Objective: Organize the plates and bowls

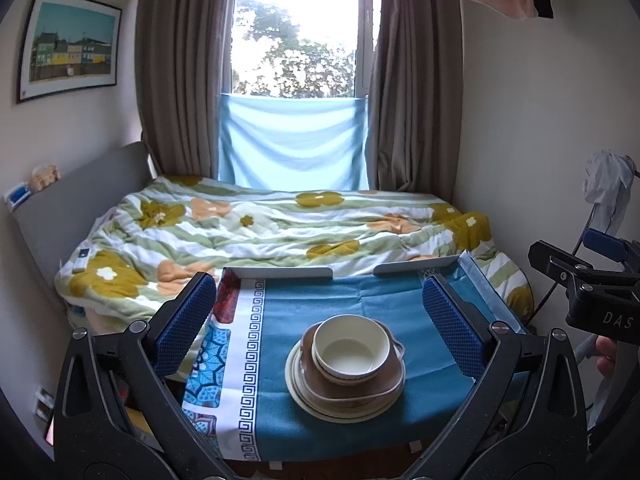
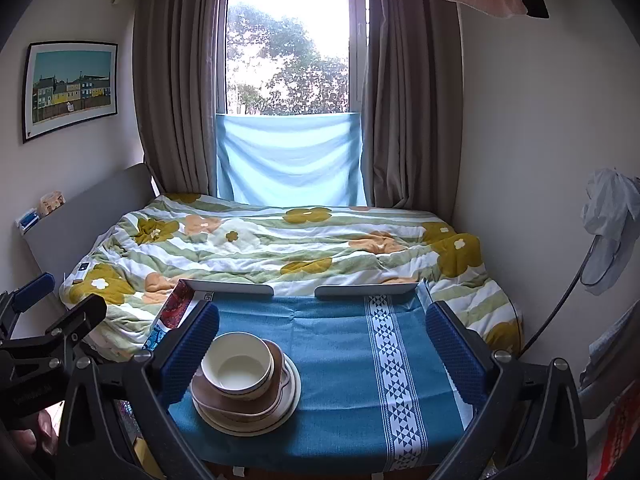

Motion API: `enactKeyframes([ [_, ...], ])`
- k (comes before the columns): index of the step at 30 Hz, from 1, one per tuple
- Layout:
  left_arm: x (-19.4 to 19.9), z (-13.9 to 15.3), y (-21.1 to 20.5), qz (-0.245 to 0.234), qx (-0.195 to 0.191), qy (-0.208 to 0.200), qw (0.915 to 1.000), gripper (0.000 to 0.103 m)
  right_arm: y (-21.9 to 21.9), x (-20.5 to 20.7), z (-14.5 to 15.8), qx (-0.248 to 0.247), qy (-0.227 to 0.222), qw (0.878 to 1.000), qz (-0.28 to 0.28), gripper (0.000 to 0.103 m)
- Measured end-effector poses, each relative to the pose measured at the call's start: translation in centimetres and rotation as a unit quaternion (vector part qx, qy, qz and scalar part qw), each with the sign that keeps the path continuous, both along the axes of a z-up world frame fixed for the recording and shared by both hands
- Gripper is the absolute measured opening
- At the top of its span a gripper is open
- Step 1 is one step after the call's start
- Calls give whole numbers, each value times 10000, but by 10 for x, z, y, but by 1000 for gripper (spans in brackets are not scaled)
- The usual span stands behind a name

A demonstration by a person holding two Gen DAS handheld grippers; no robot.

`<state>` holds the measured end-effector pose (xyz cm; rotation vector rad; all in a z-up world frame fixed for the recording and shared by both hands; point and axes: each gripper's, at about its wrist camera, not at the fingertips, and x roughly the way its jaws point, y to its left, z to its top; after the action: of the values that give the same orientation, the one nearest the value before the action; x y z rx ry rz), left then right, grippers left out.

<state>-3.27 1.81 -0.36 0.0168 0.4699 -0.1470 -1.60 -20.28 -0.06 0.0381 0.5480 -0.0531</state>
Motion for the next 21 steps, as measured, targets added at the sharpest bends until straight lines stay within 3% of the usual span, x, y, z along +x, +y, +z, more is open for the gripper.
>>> enactKeyframes([
  [12,7,1,6,206,96,-114,9997,103,-2,9,0,25,-22,10000,46,103],
  [21,21,-4,11,509,429,-259,9974,103,4,18,-3,24,4,10000,55,103],
])
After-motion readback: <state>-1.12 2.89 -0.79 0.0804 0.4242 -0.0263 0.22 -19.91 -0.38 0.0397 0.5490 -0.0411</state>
